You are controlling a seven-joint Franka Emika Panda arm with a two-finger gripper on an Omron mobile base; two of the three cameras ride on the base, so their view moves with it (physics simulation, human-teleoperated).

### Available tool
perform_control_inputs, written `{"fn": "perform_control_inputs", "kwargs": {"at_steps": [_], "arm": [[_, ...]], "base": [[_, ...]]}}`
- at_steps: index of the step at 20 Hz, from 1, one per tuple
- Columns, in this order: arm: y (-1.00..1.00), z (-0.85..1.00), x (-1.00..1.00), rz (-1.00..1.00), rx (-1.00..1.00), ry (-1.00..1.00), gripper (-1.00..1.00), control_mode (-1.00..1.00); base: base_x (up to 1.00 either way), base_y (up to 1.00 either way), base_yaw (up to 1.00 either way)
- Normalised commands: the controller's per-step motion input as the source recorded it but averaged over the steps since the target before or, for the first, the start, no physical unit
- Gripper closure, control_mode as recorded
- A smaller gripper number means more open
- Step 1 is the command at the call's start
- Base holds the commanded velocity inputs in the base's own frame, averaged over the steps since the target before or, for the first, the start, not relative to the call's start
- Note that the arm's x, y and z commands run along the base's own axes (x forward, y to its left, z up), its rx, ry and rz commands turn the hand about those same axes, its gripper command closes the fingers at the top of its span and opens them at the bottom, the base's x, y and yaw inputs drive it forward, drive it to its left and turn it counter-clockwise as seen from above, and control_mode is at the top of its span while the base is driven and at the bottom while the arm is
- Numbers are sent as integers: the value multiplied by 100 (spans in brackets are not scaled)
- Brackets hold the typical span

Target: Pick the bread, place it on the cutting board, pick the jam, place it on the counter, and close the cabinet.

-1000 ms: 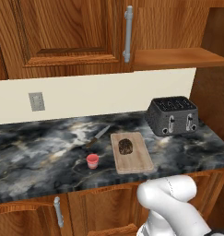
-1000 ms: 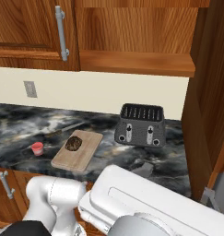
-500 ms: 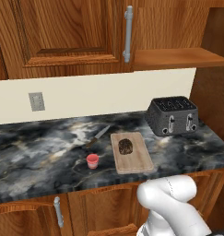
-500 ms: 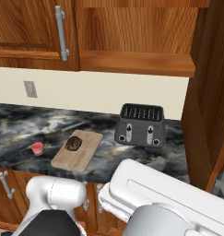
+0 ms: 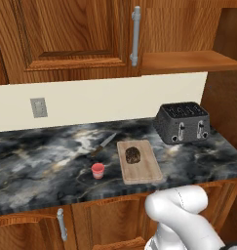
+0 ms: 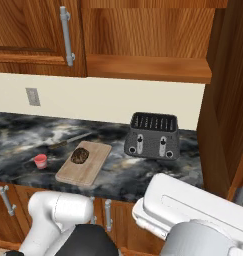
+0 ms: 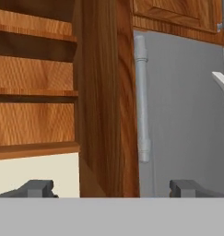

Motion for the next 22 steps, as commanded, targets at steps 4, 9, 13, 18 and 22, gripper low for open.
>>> {"fn": "perform_control_inputs", "kwargs": {"at_steps": [4,9,13,18,22], "arm": [[-23,-6,8,5,0,0,-100,-100],[-16,-9,17,7,0,0,-100,-100],[-15,-8,19,8,0,0,-100,-100],[-13,-6,13,8,0,-1,-100,-100],[-6,-1,16,8,0,-5,-100,-100]], "base": [[0,0,0],[0,0,0],[0,0,0],[0,0,0],[0,0,0]]}}
